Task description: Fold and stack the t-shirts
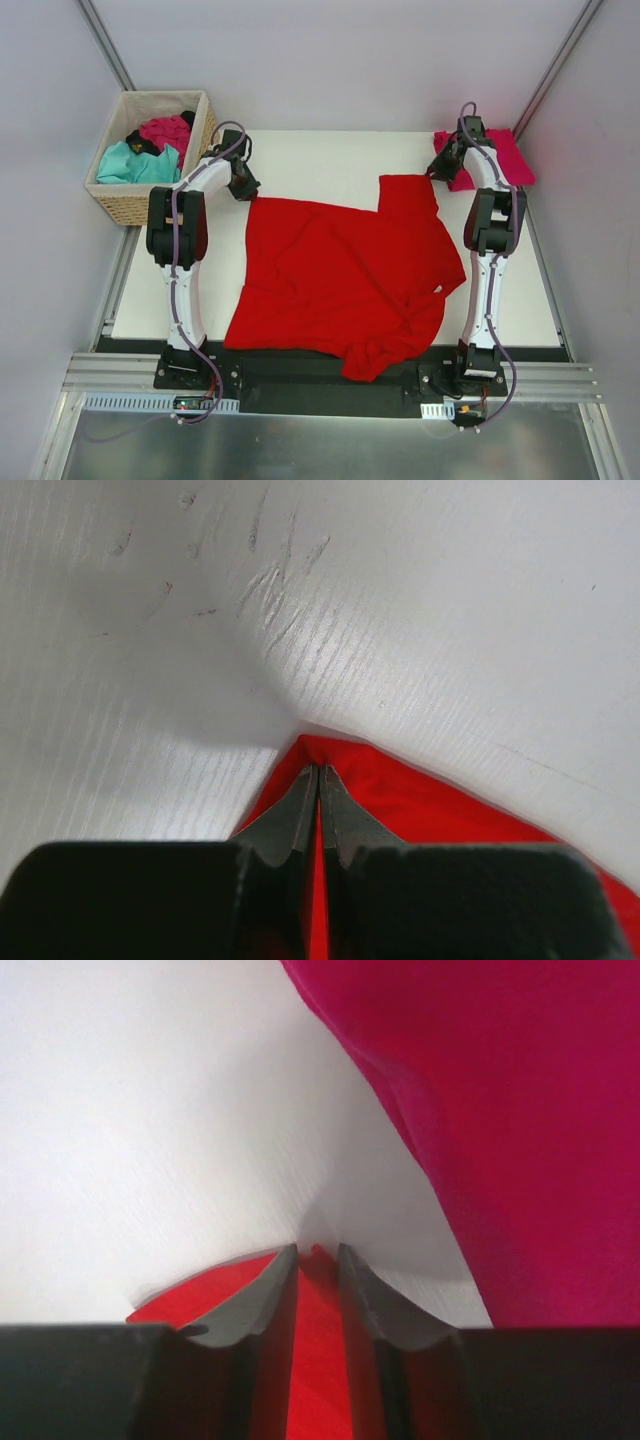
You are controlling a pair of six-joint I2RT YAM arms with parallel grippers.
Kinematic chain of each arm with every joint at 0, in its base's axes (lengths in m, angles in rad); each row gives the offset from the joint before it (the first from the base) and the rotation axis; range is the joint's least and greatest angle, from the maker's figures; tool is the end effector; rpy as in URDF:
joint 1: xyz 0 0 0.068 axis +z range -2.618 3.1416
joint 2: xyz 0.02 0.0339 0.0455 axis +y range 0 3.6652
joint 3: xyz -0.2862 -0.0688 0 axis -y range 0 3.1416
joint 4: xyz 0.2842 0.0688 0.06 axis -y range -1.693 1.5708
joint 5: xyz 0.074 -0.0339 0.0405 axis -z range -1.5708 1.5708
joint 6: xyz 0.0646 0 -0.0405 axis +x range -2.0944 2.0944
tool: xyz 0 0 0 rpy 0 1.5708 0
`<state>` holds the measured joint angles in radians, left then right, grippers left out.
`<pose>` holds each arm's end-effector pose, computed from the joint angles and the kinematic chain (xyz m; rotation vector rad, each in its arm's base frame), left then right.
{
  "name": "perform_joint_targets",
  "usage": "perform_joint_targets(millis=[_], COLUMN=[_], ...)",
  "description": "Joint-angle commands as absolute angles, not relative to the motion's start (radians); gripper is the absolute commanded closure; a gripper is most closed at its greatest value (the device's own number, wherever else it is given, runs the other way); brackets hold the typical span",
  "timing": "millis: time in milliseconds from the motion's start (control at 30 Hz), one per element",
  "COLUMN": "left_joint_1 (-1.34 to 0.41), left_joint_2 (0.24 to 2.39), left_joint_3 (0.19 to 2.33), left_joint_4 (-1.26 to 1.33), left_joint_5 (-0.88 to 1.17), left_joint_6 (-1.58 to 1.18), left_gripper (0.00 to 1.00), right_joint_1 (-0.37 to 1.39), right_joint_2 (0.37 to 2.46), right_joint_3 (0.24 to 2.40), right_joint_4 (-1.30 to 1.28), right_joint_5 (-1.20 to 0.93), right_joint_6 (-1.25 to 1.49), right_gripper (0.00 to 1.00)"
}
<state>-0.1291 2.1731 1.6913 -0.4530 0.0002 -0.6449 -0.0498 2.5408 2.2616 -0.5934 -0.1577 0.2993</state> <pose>0.5396 -0.0701 0.1593 -0.6464 2.4509 -0.3151 0.6341 -0.0214 0.1491 0.3563 2.4261 0.3032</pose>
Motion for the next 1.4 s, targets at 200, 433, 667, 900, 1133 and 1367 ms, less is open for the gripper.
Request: perform_joint_targets(millis=[200,433,667,900,1133,1367], left_joint_1=[-0.106,-0.095,-0.095,-0.097,-0.098,-0.097], left_joint_2=[2.108,2.022,1.705,1.307,0.913,0.698], left_joint_3=[1.658,1.667,1.698,1.635,1.597,1.612], left_joint_4=[-0.446,-0.430,-0.428,-0.416,-0.400,-0.413], left_joint_5=[0.009,0.038,0.089,0.213,0.299,0.402], left_joint_6=[-0.649,-0.614,-0.560,-0.499,-0.469,-0.508], left_gripper=[1.00,1.00,1.00,1.00,1.00,1.00], right_joint_1=[-0.040,-0.031,-0.003,0.043,0.048,0.048], right_joint_2=[2.562,2.374,1.963,1.493,1.102,0.884], right_joint_3=[2.293,2.189,2.131,2.098,2.022,2.062], right_joint_4=[-0.663,-0.589,-0.584,-0.627,-0.594,-0.618], right_joint_5=[-0.153,-0.181,-0.210,-0.235,-0.368,-0.471], right_joint_6=[0.311,0.272,0.196,0.152,0.198,0.224], right_gripper=[0.99,0.99,1.00,1.00,1.00,1.00])
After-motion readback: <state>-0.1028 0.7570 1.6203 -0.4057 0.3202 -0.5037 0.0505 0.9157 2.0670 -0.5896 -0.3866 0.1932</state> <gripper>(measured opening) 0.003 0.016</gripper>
